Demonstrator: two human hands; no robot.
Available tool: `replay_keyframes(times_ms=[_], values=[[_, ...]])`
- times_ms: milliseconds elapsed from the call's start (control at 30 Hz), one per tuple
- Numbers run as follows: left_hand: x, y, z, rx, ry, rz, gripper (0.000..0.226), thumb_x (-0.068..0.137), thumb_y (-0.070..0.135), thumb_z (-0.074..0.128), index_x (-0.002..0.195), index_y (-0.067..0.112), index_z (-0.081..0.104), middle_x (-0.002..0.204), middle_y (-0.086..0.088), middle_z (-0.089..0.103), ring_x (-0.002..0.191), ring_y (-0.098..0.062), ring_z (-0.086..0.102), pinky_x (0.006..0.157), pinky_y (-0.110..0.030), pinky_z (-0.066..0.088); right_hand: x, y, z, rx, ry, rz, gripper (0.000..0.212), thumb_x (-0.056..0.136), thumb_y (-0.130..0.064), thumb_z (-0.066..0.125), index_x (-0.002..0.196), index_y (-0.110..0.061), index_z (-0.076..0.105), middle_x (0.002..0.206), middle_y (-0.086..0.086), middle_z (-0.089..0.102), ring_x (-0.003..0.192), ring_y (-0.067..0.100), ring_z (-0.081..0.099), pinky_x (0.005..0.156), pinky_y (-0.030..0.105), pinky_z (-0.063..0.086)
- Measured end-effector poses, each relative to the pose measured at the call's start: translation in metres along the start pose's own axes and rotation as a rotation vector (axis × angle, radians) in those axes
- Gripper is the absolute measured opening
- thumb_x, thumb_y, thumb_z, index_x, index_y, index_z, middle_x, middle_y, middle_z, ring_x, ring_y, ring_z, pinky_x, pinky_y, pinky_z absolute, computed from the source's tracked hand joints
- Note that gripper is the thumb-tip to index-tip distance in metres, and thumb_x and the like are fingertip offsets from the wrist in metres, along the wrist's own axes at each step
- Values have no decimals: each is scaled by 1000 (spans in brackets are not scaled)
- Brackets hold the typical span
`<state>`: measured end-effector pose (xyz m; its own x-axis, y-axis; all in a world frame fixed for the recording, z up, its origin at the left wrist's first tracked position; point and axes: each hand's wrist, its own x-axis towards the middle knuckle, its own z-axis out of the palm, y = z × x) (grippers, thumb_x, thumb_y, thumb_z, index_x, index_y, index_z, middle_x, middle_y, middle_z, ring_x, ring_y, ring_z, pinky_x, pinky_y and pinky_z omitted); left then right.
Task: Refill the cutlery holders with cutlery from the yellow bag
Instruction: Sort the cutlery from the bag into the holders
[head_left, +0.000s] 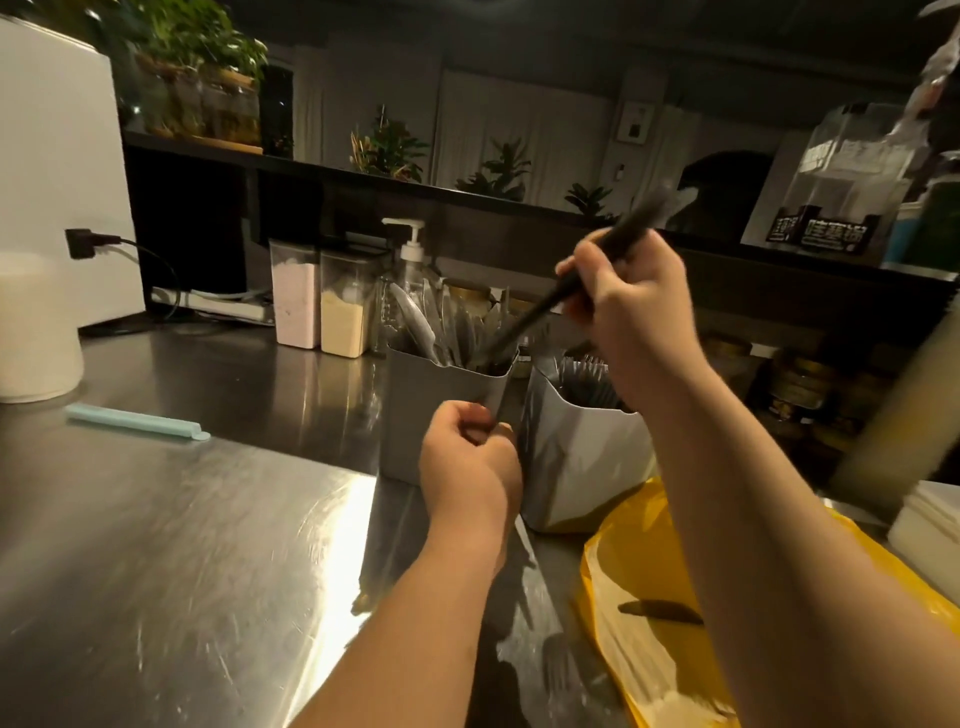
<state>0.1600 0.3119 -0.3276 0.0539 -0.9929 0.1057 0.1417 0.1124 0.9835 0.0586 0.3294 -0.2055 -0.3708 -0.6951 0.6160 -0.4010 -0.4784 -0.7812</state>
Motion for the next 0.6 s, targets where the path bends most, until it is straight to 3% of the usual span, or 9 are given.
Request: replay_keyframes(times_ms=[100,200,267,333,400,500,600], values=[[-3,3,-3,-131,47,24,13,91,3,62,90,16,61,80,-7,64,73,-19,60,68,-32,52,27,11,30,-112,-54,105,1,100,-17,60,100,-16,59,97,7,69,88,17,71,67,22,58],[-4,5,-5,-130,59,68,16,89,4,63,88,20,59,81,-3,64,76,-17,61,67,-29,51,35,24,49,-413,-180,218,16,95,-20,68,109,-14,65,91,-2,68,86,15,71,60,19,57],[-4,6,-5,-139,74,68,18,89,4,63,87,21,59,81,-1,63,78,-15,61,68,-29,52,38,23,52,-572,-247,188,24,88,-23,77,109,-14,68,91,-4,68,89,14,70,73,26,60],[-2,5,-5,-134,106,42,18,88,5,63,89,22,57,83,1,62,78,-14,60,72,-31,53,40,18,48,-668,-289,189,44,81,-28,84,117,-12,67,105,-1,70,95,15,68,84,34,60],[1,3,-6,-103,158,31,24,86,5,67,97,22,54,88,2,60,81,-15,59,71,-29,52,39,12,39,-623,-270,183,58,79,-27,85,129,-10,62,116,3,68,103,17,67,89,35,59],[13,-2,-9,32,340,37,59,73,9,83,121,17,50,116,-3,56,106,-23,55,78,-32,54,28,6,18,-387,-93,68,26,87,-17,76,112,-14,68,99,1,71,87,12,69,72,26,58],[31,-6,-11,227,357,-24,110,63,24,95,147,22,24,152,-15,33,137,-34,37,106,-53,45,4,9,-11,-391,86,-22,9,93,-16,68,101,-20,68,95,-4,68,90,12,66,74,25,57]])
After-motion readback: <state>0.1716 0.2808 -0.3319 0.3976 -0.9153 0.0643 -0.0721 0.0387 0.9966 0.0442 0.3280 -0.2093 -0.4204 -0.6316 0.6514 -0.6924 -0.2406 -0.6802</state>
